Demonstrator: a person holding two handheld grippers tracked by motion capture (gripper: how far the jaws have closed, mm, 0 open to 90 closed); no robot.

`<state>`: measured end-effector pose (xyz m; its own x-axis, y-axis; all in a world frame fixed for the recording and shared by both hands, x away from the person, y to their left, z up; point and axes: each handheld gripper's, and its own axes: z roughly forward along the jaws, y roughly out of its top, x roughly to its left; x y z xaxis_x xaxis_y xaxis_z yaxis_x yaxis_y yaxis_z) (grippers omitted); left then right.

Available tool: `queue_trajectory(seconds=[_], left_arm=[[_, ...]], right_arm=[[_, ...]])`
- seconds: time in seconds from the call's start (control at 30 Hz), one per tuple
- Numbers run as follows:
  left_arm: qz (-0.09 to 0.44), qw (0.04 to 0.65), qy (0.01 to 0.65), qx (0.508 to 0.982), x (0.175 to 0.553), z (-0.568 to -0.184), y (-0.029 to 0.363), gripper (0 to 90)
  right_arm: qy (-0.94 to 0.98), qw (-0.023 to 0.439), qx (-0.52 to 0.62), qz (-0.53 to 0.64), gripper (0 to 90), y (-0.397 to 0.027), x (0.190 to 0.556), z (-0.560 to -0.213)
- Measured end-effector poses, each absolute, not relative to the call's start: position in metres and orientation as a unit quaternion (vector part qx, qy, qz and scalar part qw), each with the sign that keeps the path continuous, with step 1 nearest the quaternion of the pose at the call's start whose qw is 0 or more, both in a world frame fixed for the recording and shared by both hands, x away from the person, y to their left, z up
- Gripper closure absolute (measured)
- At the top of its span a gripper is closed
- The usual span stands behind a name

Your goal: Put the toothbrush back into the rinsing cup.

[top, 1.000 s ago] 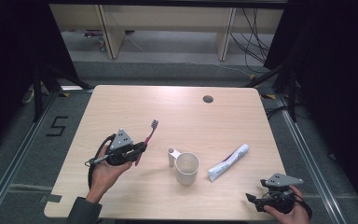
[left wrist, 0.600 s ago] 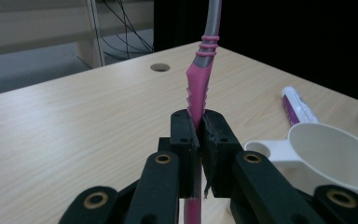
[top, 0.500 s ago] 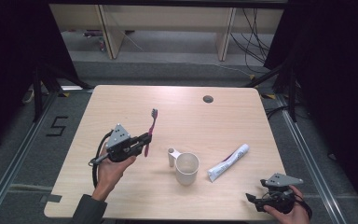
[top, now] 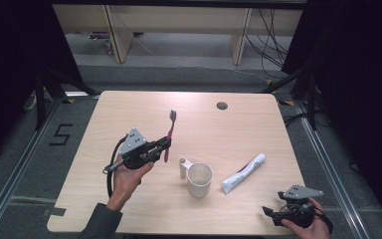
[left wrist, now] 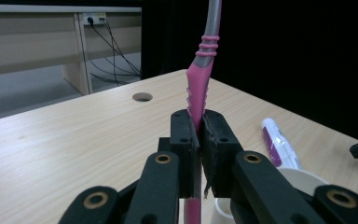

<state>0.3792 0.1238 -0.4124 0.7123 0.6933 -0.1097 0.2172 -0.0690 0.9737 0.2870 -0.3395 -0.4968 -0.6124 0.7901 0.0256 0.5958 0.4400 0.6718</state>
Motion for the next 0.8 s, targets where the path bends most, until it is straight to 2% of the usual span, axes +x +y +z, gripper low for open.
queue_trajectory(seconds=[0.17,0.27,0.3,0.37,0.8], left_arm=[[0.197,0.612,0.315,0.698,0.379,-0.41,0.115,83.0],[0.196,0.619,0.31,0.694,0.38,-0.409,0.11,83.0],[0.197,0.62,0.309,0.694,0.38,-0.408,0.109,83.0],[0.192,0.624,0.308,0.692,0.38,-0.408,0.107,83.0],[0.184,0.627,0.297,0.697,0.383,-0.412,0.091,82.9]], right_arm=[[0.835,0.154,0.411,0.332,19.7,-0.34,0.287,-0.497],[0.832,0.138,0.43,0.323,19.8,-0.338,0.285,-0.496],[0.835,0.153,0.411,0.332,19.7,-0.34,0.287,-0.497],[0.833,0.14,0.429,0.321,19.8,-0.339,0.285,-0.495],[0.833,0.153,0.417,0.329,19.8,-0.338,0.286,-0.496]])
